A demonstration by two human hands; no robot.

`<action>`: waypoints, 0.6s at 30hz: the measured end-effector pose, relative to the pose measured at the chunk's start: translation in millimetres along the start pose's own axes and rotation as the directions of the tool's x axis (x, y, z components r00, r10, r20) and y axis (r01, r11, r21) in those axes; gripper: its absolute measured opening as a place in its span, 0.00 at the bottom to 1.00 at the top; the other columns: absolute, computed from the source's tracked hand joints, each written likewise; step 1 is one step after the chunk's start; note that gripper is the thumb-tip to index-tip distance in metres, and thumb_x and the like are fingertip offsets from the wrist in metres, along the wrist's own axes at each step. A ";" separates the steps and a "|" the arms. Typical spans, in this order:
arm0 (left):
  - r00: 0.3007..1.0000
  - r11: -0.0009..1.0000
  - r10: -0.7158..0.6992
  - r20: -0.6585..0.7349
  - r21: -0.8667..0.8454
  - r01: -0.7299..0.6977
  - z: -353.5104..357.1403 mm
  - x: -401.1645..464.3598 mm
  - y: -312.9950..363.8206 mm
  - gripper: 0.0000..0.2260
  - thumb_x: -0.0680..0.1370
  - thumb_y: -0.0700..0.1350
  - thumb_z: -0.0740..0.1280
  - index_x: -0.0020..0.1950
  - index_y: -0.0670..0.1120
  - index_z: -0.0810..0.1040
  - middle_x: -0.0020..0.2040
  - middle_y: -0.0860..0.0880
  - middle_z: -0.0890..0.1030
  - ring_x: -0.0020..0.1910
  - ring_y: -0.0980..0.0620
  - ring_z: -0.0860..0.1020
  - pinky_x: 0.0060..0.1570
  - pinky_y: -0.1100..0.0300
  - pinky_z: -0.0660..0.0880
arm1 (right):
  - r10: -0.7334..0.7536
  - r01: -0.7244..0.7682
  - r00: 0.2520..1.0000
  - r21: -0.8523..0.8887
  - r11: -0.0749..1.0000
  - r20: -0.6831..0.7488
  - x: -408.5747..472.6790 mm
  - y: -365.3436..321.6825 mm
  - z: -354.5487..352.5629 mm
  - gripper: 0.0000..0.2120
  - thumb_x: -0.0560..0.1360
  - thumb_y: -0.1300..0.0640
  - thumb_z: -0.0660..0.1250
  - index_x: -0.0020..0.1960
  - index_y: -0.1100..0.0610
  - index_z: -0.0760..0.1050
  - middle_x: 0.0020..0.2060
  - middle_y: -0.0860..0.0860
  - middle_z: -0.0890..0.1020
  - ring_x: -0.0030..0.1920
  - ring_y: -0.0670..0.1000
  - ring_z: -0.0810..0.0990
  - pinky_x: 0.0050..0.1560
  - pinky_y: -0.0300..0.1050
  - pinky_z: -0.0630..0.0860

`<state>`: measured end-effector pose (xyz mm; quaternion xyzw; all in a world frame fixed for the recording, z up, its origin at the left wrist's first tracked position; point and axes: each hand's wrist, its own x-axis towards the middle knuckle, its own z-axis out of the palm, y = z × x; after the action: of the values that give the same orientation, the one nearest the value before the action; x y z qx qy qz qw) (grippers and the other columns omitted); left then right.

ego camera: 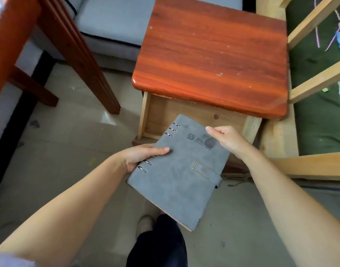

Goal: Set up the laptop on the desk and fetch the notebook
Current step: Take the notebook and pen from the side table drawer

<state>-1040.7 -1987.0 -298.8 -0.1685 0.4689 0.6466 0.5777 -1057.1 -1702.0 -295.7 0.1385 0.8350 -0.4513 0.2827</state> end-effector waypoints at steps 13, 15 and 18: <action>0.864 0.766 0.201 -0.463 -0.476 -0.433 -47.0 -46.2 -67.2 0.19 0.80 0.48 0.57 0.41 0.45 0.87 0.41 0.47 0.87 0.39 0.52 0.85 0.36 0.57 0.82 | 0.083 -0.072 0.997 -0.523 0.849 -0.001 50.0 30.9 28.4 0.18 0.79 0.63 0.54 0.66 0.54 0.70 0.64 0.56 0.75 0.61 0.57 0.75 0.61 0.49 0.72; 0.858 0.762 0.219 -0.466 -0.467 -0.448 -48.0 -44.2 -64.0 0.19 0.80 0.47 0.57 0.40 0.46 0.87 0.41 0.48 0.87 0.39 0.52 0.85 0.36 0.57 0.82 | 0.117 -0.094 0.993 -0.655 0.750 -0.009 56.6 36.4 39.2 0.19 0.78 0.63 0.56 0.68 0.55 0.67 0.67 0.57 0.71 0.63 0.59 0.72 0.63 0.54 0.72; 0.861 0.765 0.234 -0.452 -0.461 -0.450 -47.0 -38.0 -62.7 0.19 0.80 0.48 0.57 0.41 0.46 0.87 0.41 0.48 0.87 0.39 0.52 0.85 0.36 0.58 0.82 | 0.109 -0.089 0.994 -0.770 0.632 -0.026 64.3 39.2 44.8 0.17 0.78 0.58 0.57 0.66 0.55 0.69 0.69 0.58 0.68 0.68 0.60 0.66 0.67 0.57 0.67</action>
<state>-988.7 -2053.7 -319.5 -0.3558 0.3846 0.8061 0.2751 -1074.0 -1719.1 -379.9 0.0455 0.9354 -0.0386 0.3486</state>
